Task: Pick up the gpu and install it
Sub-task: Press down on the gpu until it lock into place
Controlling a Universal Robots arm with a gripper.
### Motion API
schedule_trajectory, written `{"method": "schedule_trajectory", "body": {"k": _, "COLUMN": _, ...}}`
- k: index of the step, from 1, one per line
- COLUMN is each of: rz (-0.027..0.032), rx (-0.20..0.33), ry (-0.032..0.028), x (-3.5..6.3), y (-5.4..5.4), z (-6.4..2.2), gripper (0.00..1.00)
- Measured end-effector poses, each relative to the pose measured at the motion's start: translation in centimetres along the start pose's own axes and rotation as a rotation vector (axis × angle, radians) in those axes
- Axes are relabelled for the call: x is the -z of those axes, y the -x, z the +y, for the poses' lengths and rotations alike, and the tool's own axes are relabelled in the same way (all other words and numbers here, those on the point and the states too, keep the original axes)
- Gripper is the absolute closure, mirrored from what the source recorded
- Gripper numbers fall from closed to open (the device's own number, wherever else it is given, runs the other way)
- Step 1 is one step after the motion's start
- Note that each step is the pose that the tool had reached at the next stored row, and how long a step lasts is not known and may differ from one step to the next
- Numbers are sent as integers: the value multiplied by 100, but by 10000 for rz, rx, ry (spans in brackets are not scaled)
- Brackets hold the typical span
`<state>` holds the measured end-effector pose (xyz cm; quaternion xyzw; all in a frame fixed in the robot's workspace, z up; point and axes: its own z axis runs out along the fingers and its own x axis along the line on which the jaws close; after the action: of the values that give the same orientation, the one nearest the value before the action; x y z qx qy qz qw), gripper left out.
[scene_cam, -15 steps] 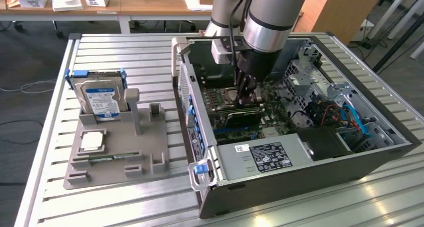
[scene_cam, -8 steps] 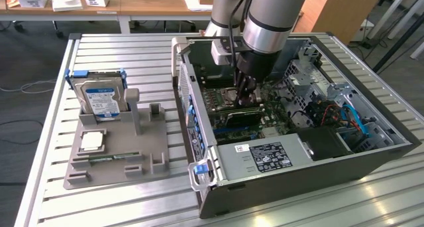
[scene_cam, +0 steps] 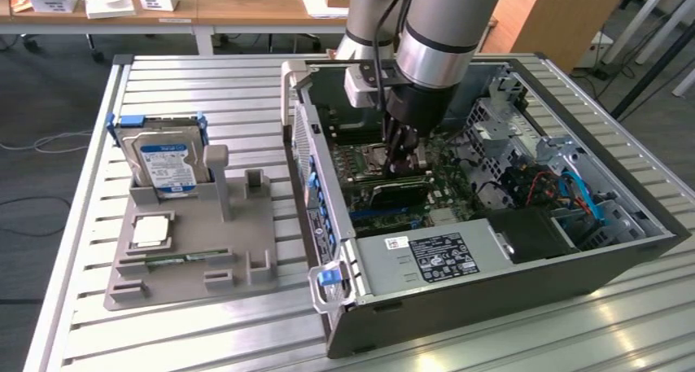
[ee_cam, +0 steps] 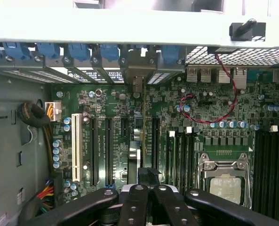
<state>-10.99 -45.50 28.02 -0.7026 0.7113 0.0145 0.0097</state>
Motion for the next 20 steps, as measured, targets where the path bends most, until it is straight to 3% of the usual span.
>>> {"method": "schedule_trajectory", "body": {"k": 20, "rz": -1, "rx": -1, "ry": -1, "x": -41, "y": 20, "z": 21, "gripper": 89}}
